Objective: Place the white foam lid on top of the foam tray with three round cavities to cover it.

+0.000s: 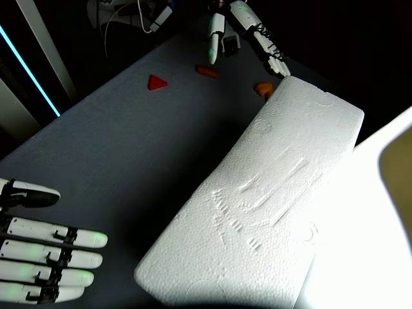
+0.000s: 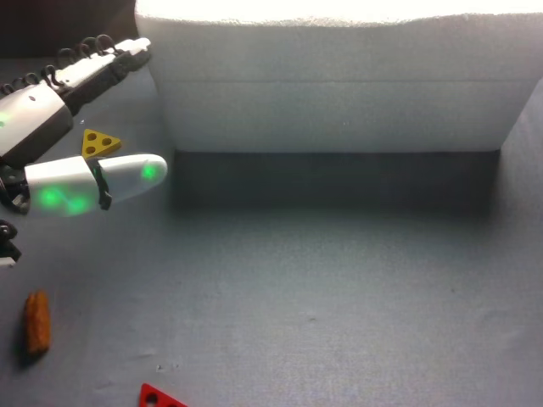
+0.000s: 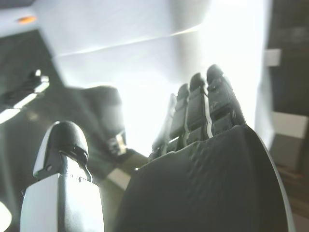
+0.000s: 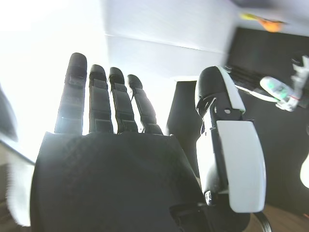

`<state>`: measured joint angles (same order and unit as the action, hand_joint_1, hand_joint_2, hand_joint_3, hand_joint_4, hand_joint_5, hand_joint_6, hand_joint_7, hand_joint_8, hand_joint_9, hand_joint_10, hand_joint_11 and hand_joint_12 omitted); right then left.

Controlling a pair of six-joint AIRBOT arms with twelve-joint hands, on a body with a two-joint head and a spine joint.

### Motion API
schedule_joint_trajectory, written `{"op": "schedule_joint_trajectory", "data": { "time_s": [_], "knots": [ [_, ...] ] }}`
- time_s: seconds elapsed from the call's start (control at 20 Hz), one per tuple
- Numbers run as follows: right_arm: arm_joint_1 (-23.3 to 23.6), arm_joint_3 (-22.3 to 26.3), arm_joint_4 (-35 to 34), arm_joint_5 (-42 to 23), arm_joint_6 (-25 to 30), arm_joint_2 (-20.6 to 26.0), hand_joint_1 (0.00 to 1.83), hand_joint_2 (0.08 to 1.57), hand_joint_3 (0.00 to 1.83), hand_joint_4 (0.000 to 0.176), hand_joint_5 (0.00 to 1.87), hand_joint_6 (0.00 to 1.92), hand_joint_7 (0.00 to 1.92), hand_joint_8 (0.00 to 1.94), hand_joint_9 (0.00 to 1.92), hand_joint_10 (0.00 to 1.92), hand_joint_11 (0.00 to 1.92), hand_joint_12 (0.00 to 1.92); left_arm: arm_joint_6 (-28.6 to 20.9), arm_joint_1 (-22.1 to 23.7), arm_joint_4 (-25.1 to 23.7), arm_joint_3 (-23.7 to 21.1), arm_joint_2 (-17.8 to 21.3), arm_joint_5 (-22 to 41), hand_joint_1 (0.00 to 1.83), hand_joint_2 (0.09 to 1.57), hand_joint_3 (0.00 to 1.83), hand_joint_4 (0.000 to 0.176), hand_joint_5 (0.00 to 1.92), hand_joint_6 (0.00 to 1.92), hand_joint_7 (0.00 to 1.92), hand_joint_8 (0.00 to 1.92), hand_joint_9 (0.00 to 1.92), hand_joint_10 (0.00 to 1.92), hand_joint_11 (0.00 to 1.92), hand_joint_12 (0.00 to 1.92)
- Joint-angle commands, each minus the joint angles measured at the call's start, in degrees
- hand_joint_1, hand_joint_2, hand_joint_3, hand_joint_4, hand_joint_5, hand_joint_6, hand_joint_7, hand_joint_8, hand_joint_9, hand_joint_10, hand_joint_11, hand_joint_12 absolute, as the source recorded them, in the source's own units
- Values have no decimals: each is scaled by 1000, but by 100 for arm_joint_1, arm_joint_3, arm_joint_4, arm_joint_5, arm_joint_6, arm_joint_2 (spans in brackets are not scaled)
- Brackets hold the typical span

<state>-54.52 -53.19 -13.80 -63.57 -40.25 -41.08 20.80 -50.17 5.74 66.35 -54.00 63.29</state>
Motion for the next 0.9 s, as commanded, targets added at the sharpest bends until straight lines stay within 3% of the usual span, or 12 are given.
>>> {"op": "schedule_joint_trajectory", "data": {
  "time_s": [0.0,0.05,0.1,0.2,0.3,0.35,0.4,0.55,0.7,0.75,0.8,0.85],
  "knots": [
    [27,16,41,-698,76,67,370,1277,8,0,0,0,0,0,1,0,0,452,-62,46,26,-18,51,839,351,1147,7,21,0,0,0,0,0,0,0,0],
    [29,34,184,-698,108,57,370,1277,8,0,0,0,0,0,1,0,0,452,-112,50,-54,-45,37,874,351,1147,7,21,0,0,0,0,0,0,0,0],
    [51,51,347,-697,174,34,447,1371,7,0,0,0,0,0,38,15,0,904,-164,57,-129,-65,7,909,299,1161,11,14,0,0,0,0,0,0,0,0],
    [150,101,682,-662,249,-1,444,1360,1,0,0,0,0,0,14,6,0,798,-250,126,-365,-126,-54,913,298,1161,10,22,0,0,0,0,0,0,0,0],
    [270,102,928,-564,331,-67,469,1353,1,0,0,0,0,0,0,0,0,82,-361,210,-587,-138,-122,857,287,1171,12,35,0,0,0,0,0,0,0,0],
    [332,102,1032,-518,358,-103,491,1371,8,0,0,0,0,0,0,0,0,16,-414,262,-706,-138,-154,818,281,1166,9,49,0,0,0,0,0,0,0,0],
    [380,100,1104,-490,378,-135,426,1322,0,1,0,0,0,0,0,0,0,0,-451,312,-804,-137,-185,771,262,1177,11,41,0,0,0,0,0,0,0,0],
    [550,69,1358,-376,477,-242,367,1296,0,0,0,0,0,0,0,0,0,0,-623,501,-1152,-104,-312,651,274,1185,11,65,0,0,0,0,0,0,0,0],
    [666,45,1520,-306,528,-318,376,1315,0,4,0,0,0,0,0,0,0,0,-777,666,-1446,-69,-421,549,269,1185,9,54,0,0,0,0,0,0,0,0],
    [675,45,1539,-306,536,-330,358,1316,0,2,0,0,0,0,0,0,0,0,-804,698,-1501,-66,-443,530,282,1187,8,61,0,0,0,0,0,0,0,0],
    [682,45,1560,-306,547,-340,327,1309,0,16,0,0,0,0,0,0,0,0,-838,726,-1557,-66,-470,533,258,1193,9,91,0,0,0,0,0,0,0,0],
    [682,45,1560,-306,549,-344,308,1306,0,24,0,0,0,0,0,0,7,3,-851,734,-1578,-67,-483,535,251,1193,9,91,0,0,0,0,0,0,0,0]
  ]
}}
